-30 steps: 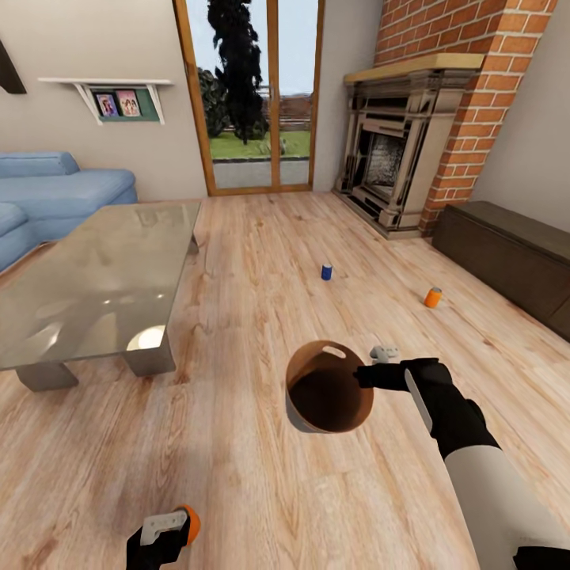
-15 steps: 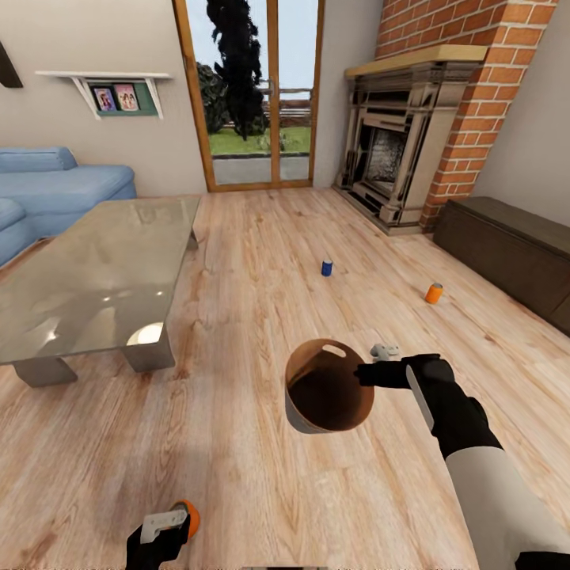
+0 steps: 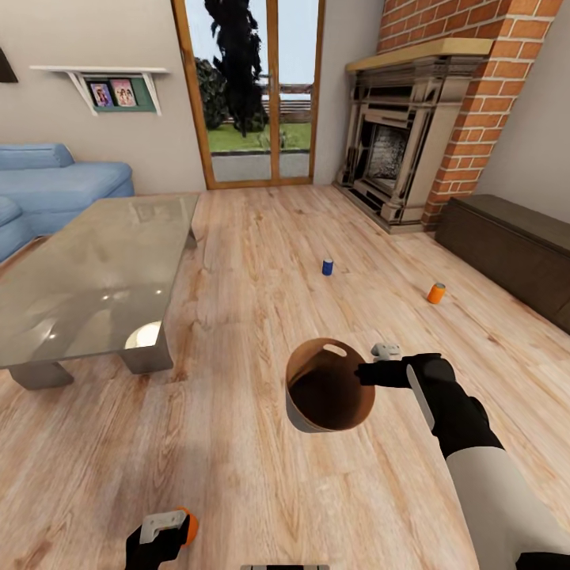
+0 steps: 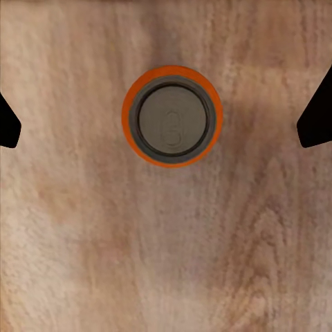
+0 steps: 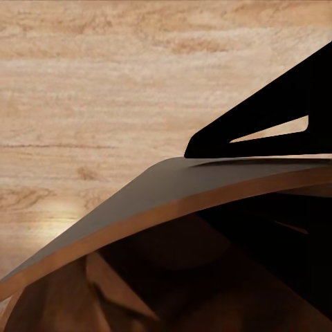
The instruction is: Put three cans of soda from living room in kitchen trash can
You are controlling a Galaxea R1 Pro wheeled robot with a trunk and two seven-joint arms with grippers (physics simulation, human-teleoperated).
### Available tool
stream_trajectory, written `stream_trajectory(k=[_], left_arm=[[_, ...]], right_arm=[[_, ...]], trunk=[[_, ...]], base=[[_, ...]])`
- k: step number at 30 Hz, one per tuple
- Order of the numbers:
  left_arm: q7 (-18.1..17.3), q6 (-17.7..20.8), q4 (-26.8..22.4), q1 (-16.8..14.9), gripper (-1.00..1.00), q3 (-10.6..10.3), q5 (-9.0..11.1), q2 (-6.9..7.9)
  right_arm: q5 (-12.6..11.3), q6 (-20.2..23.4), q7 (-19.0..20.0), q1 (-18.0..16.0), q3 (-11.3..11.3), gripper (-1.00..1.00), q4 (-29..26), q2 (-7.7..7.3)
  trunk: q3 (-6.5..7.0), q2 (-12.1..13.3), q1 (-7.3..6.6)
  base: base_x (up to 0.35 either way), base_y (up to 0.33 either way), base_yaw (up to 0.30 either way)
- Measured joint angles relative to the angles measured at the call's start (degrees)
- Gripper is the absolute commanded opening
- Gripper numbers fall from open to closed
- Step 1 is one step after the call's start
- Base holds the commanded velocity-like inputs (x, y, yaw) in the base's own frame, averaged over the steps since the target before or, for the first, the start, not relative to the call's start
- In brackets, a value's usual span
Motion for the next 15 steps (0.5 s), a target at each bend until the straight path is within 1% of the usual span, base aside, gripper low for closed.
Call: stream_trajectory(k=[2, 6, 15], left_arm=[[0.0, 0.0, 0.0, 0.0, 1.00, 0.0, 0.0, -0.01], [-0.2, 0.0, 0.0, 0.0, 1.00, 0.0, 0.0, -0.02], [-0.3, 0.0, 0.0, 0.0, 1.00, -0.1, -0.1, 0.00]], right_arm=[[-0.1, 0.0, 0.0, 0.0, 0.0, -1.00, 0.0, -0.01], [0.0, 0.0, 0.0, 0.0, 0.0, -1.00, 0.0, -0.02], [0.0, -0.1, 0.0, 0.0, 0.1, -1.00, -0.1, 0.04]], trunk=[[0.00, 0.0, 0.00], [-0.72, -1.6, 0.87], [-2.85, -5.2, 2.85]], base=[[0.002, 0.000, 0.000], [0.000, 0.000, 0.000], [0.000, 0.000, 0.000]])
